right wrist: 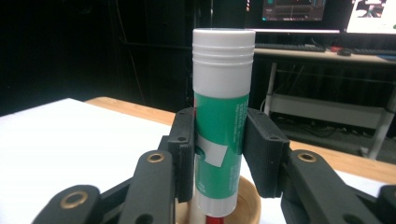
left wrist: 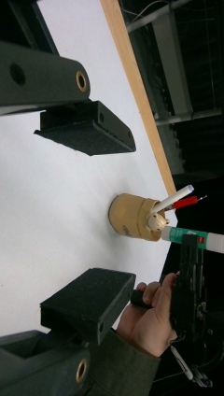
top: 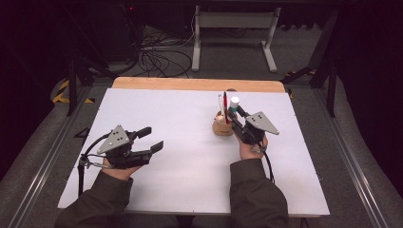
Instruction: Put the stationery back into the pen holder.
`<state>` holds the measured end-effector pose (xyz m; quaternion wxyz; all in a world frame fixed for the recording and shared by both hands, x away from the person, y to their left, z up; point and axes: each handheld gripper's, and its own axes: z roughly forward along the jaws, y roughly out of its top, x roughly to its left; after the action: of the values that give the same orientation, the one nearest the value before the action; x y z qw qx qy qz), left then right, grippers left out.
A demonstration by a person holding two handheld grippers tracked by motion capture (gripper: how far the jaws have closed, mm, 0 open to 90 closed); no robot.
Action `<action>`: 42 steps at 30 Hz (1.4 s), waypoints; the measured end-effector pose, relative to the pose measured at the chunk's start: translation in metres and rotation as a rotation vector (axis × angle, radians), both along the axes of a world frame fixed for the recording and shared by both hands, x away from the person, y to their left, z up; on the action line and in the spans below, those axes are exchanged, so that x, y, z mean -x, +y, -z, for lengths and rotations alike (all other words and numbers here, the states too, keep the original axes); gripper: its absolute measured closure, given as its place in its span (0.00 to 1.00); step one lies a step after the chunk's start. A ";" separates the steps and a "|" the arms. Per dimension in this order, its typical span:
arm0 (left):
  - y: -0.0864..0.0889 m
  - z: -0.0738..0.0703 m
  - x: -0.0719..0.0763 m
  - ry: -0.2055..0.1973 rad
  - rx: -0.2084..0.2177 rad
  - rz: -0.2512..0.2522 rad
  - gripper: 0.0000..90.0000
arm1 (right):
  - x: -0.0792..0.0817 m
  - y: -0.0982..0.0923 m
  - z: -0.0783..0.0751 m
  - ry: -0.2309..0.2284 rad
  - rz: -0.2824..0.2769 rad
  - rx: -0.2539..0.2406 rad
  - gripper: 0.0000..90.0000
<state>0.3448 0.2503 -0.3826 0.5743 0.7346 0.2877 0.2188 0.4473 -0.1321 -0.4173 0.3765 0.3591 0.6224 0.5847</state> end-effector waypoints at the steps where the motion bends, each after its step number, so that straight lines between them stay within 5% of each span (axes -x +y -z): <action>1: 0.000 0.000 0.000 0.000 0.001 0.000 0.36 | -0.001 -0.001 0.001 0.006 0.005 0.002 0.74; 25: 0.000 0.000 0.000 0.001 0.000 0.003 0.36 | -0.013 0.000 0.023 0.136 0.027 0.057 0.73; 42: 0.000 0.000 0.000 0.002 -0.001 0.005 0.36 | -0.015 -0.001 0.026 0.167 0.024 0.050 0.73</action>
<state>0.3452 0.2505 -0.3830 0.5740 0.7358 0.2864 0.2170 0.4627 -0.1336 -0.4431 0.3391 0.4047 0.6618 0.5322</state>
